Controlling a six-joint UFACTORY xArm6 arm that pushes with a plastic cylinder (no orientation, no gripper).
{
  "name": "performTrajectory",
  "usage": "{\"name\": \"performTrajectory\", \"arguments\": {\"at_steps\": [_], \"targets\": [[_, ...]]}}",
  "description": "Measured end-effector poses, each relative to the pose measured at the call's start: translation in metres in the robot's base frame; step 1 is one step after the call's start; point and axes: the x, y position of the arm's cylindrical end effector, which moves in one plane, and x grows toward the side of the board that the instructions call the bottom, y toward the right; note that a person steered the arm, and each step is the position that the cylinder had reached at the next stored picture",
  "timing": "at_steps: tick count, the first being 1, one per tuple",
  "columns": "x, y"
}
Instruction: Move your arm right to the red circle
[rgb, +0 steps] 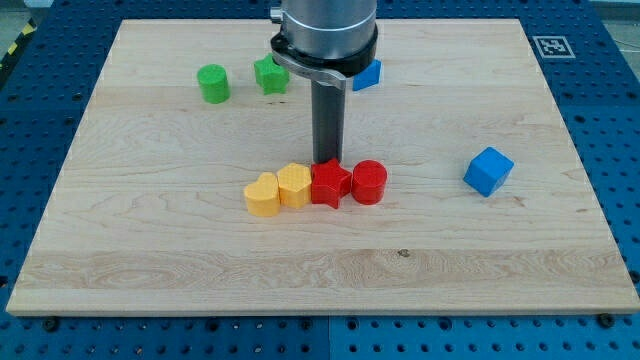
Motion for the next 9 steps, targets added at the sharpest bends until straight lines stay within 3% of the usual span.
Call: {"name": "performTrajectory", "arguments": {"at_steps": [2, 3, 5, 6, 9], "targets": [[0.012, 0.002], [-0.004, 0.002], [-0.019, 0.059], [-0.013, 0.087], [0.033, 0.094]]}}
